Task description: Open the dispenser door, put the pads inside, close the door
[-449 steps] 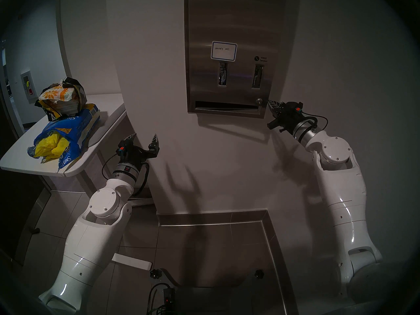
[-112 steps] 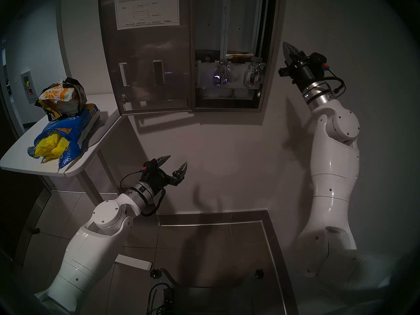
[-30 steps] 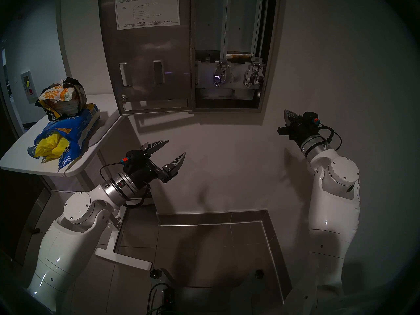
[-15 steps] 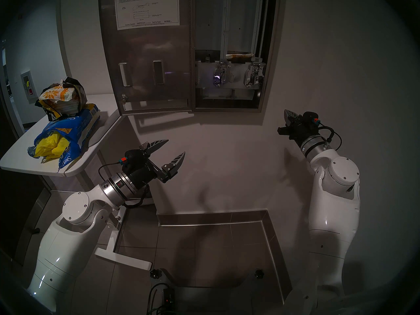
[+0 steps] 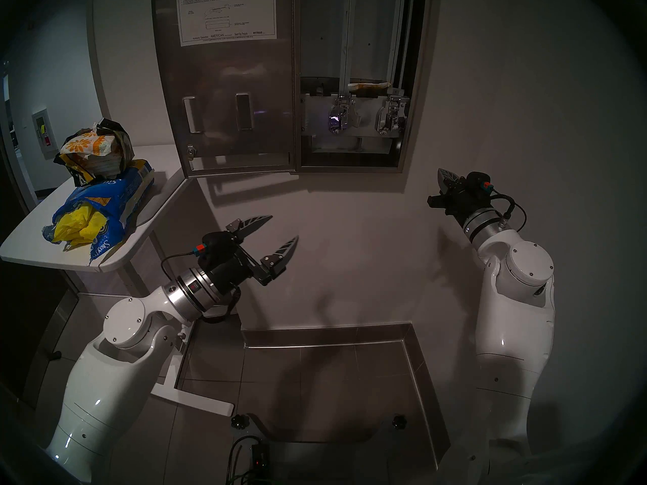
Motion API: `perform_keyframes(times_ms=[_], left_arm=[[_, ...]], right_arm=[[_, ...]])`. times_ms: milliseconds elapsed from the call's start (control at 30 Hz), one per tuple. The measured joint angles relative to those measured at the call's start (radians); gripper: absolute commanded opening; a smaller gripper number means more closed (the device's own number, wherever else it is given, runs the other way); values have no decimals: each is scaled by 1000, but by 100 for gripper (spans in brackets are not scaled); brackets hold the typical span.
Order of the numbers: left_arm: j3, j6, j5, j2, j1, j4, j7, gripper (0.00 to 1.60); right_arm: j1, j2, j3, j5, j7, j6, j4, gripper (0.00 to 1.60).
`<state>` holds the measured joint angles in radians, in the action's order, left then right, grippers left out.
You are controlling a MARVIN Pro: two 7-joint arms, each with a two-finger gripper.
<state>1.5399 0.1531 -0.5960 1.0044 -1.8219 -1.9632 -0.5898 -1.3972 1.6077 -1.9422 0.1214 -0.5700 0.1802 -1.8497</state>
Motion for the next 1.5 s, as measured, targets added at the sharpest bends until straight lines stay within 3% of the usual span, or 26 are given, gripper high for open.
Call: perform_keyframes(times_ms=[233,567,1100,1500], left_arm=[[-19,0,68,-2,-24,-76,16,160],[61,4,144,-53,-126,-199,22,160],[320,13,265,-113,-344,-368,11,160],[529,33,381,-67,-465,-409,31,160]], right_arm=[[-1,-1,1,-2,2,0,0,25],[-1,-3,3,-3,3,0,0,25],[-3,-7,5,-7,6,0,0,25],[-4,-9,7,-9,9,0,0,25]])
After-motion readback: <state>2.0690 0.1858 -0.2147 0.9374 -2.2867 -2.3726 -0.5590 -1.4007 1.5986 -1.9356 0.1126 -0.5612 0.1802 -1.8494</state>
